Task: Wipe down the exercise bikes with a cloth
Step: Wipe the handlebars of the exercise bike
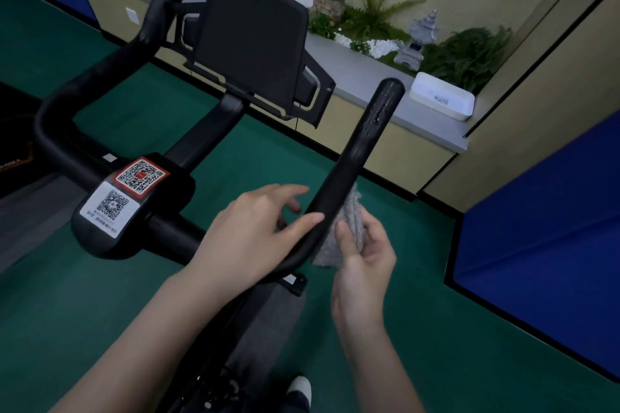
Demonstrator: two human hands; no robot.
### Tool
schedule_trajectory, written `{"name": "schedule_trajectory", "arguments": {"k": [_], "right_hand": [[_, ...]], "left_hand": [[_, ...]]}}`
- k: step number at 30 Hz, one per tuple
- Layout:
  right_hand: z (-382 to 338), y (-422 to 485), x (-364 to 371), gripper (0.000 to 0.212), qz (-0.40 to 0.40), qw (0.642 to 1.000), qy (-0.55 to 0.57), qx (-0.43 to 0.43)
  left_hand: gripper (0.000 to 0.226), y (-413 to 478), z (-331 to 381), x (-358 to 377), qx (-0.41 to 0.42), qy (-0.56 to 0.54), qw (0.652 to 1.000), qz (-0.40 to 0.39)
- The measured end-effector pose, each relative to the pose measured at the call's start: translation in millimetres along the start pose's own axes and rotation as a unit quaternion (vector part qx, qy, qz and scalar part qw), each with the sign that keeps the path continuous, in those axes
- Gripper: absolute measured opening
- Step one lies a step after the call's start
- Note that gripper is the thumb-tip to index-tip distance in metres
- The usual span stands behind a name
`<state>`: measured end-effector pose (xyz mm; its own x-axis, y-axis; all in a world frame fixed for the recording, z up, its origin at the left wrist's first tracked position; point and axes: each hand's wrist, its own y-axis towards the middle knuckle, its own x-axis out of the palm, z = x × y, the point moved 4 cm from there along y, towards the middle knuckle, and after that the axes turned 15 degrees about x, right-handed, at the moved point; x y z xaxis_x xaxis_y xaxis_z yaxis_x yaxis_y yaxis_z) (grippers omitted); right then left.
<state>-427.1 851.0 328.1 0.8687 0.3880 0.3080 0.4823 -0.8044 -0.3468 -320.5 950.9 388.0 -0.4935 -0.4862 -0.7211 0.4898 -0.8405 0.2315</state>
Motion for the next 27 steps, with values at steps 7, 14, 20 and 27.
{"name": "schedule_trajectory", "arguments": {"k": [7,14,20,27], "right_hand": [[-30,16,10,0.039,0.095,0.979,-0.087,-0.156],[-55,34,17,0.036,0.113,0.948,-0.166,-0.247],[-54,31,16,0.032,0.105,0.921,-0.201,-0.316],[-101,69,19,0.029,0.112,0.944,-0.136,-0.28]], "left_hand": [[0.047,35,4,19,-0.008,-0.049,0.999,0.019],[0.04,40,2,27,-0.028,-0.073,0.995,0.066],[0.038,38,2,29,-0.03,-0.092,0.991,0.092],[0.035,38,-2,29,-0.028,-0.111,0.989,0.092]]}}
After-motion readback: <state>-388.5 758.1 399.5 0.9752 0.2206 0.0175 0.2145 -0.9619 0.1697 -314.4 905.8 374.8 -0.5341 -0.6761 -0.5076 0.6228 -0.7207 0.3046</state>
